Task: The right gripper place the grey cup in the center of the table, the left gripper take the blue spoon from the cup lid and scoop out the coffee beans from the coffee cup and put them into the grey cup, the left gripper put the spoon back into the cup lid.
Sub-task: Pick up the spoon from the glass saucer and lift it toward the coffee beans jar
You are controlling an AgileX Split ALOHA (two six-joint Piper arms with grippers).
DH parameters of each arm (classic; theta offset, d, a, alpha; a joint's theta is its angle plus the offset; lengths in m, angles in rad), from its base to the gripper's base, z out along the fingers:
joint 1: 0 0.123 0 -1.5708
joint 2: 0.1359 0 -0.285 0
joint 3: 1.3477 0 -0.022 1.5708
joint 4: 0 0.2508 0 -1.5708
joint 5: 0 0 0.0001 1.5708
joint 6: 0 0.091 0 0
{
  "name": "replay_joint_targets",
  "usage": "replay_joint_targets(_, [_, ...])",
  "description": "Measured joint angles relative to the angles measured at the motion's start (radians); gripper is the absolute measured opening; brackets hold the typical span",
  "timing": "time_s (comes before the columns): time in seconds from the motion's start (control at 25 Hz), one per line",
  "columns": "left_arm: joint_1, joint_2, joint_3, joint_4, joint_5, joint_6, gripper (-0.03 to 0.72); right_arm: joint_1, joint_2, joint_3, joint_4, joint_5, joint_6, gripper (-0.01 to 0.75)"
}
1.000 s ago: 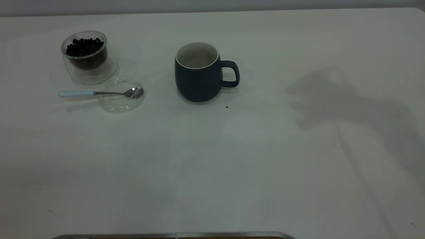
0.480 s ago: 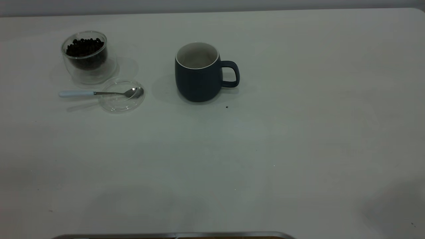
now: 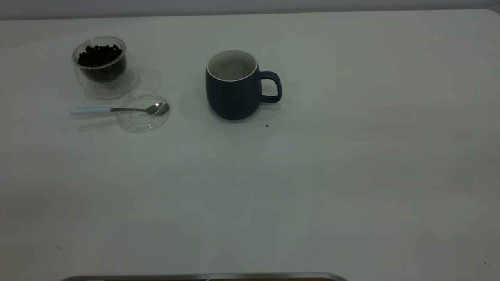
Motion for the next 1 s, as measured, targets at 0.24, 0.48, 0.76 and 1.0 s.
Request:
replay_joint_targets(0.24, [0.000,0.000,0.000,0.000,0.000,0.000,0.553,0.000,-0.190,0.012,-0.130,-0.032,0.197,0.376])
replay_joint_targets(0.48, [0.000,0.000,0.000,0.000,0.000,0.000,0.553,0.000,-0.401,0.012,-0.291,-0.030,0.454,0.376])
replay_joint_targets(0.76, [0.000,0.000,0.000,0.000,0.000,-0.002,0.553,0.000,-0.446,0.012,-0.297,-0.026,0.457,0.375])
replay_joint_targets(1.0, [0.000,0.000,0.000,0.000,0.000,-0.002,0.553,0.000,-0.446,0.012,-0.297,-0.026,0.427,0.375])
